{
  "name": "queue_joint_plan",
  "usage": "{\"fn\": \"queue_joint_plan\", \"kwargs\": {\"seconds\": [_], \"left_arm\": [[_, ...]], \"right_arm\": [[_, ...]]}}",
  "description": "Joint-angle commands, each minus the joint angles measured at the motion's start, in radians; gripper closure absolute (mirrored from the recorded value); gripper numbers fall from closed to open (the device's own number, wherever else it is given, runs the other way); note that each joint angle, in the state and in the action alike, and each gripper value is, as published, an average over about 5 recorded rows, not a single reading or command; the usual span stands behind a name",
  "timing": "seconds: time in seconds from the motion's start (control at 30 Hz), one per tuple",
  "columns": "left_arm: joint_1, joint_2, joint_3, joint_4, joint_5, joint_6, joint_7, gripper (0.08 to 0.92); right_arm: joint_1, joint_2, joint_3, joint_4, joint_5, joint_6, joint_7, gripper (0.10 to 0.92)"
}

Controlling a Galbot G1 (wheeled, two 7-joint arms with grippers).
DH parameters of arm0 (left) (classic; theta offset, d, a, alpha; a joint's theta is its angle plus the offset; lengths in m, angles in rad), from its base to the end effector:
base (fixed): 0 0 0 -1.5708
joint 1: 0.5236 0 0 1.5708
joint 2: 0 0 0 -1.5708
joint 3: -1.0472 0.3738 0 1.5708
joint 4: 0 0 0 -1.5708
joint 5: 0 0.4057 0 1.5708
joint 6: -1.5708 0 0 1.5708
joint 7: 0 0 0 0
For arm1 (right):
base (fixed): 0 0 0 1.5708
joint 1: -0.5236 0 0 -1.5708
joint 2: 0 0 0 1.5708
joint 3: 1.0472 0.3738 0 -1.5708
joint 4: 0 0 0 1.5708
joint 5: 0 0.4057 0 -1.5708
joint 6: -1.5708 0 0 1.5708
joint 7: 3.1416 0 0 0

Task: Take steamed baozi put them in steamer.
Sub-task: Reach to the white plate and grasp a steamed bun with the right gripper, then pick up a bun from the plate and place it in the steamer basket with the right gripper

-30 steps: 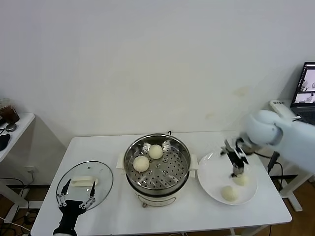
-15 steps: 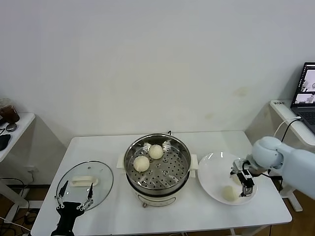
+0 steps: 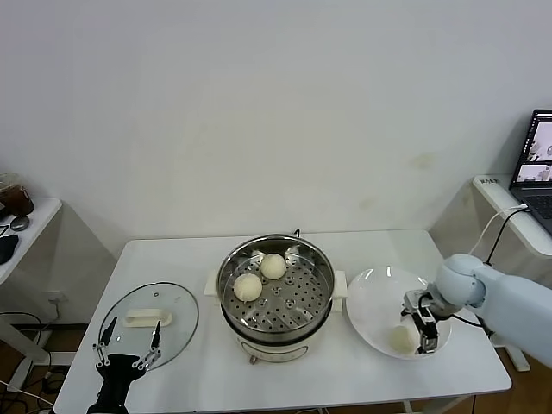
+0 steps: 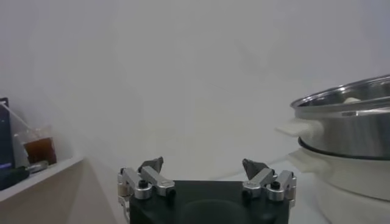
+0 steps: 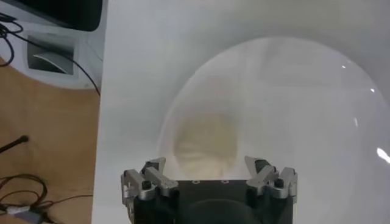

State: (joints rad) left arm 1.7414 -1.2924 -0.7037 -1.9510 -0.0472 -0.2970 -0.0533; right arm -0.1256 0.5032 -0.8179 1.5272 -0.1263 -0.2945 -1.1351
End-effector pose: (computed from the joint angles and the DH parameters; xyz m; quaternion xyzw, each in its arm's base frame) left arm 0.1594 0.1262 -0.3878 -0.0145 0.9899 0.1408 0.0086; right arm 0.4815 -0.1526 -0.2498 0.5371 -0.4884 0.5298 0.4386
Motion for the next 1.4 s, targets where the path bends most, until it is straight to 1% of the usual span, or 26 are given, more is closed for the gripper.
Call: {"fn": "queue_joint_plan", "kwargs": {"seconds": [0.03,0.1,0.33,0.47,0.57,0.67,0.77,0.93,1.03,1.17,1.3,1.4], "left_arm": [[0.0,-0.001,-0.002,0.0,0.001,-0.001,-0.002,0.177],[0.001,-0.001,-0.003,0.0,0.001,-0.001,-0.002,0.177],[0.004,-0.004,-0.003,-0.005,-0.001,-0.006,0.0,0.177],[0.005,-0.004,-0.003,-0.009,-0.001,-0.006,-0.001,0.177],[0.007,-0.003,-0.003,-0.014,-0.002,-0.005,0.0,0.177],[0.009,0.0,-0.003,-0.019,-0.003,-0.004,0.0,0.177],[0.005,0.002,0.001,-0.02,-0.004,-0.002,0.001,0.177],[-0.007,0.004,0.018,-0.022,-0.004,0.004,0.003,0.177],[-0.012,0.005,0.023,-0.024,-0.004,0.004,0.003,0.177],[-0.009,0.008,0.021,-0.029,-0.004,0.003,0.002,0.177],[-0.004,0.012,0.011,-0.036,-0.004,0.002,0.002,0.177],[-0.002,0.013,0.003,-0.035,-0.005,0.001,0.002,0.177]], "right_arm": [[-0.04,0.028,0.028,-0.029,-0.009,-0.001,0.007,0.23],[-0.041,0.032,0.029,-0.029,-0.008,-0.004,0.007,0.266],[-0.034,0.032,0.031,-0.027,-0.009,-0.012,-0.003,0.439],[-0.018,0.021,0.035,-0.019,-0.009,-0.009,-0.009,0.51],[0.025,0.001,0.032,-0.005,0.014,-0.001,-0.023,0.546],[0.119,-0.022,0.004,0.013,0.06,0.005,-0.044,0.568],[0.277,-0.035,-0.071,0.028,0.102,0.023,-0.069,0.572],[0.612,0.005,-0.246,0.038,0.207,0.062,-0.106,0.567],[0.78,0.073,-0.3,0.023,0.279,0.095,-0.117,0.567],[0.91,0.187,-0.355,0.014,0.378,0.169,-0.099,0.567],[0.961,0.319,-0.434,0.047,0.455,0.273,-0.028,0.567],[0.942,0.418,-0.475,0.077,0.496,0.335,0.014,0.564]]}}
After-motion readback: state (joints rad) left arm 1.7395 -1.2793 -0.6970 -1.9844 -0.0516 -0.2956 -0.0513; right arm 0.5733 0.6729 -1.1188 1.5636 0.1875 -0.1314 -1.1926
